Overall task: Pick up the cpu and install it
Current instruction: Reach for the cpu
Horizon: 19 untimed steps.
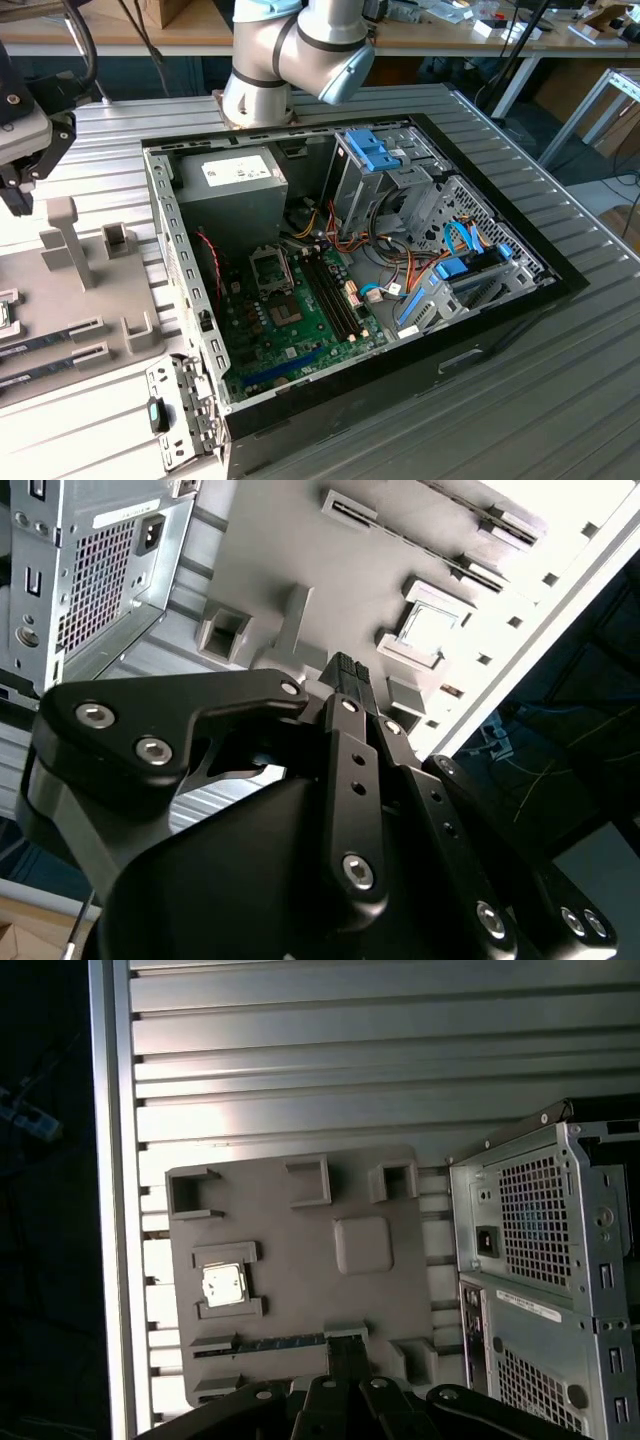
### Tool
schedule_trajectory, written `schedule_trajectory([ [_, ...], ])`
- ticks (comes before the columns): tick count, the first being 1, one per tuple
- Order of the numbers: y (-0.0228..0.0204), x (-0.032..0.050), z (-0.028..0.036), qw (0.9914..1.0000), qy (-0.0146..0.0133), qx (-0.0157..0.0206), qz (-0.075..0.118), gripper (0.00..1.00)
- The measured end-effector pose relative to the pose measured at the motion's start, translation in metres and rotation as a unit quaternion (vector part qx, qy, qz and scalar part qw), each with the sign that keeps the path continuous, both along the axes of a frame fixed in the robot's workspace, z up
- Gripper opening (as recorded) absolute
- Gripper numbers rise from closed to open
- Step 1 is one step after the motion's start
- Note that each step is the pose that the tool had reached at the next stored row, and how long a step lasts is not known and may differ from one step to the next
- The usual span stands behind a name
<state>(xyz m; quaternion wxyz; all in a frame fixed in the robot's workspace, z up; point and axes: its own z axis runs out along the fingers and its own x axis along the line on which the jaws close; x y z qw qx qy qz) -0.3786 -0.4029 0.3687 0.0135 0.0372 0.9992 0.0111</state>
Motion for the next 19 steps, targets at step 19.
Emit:
schedule_trajectory([
  [19,-0.0001,-0.0296,-0.0086,0.99852,0.0,-0.0005,0.054,0.11],
])
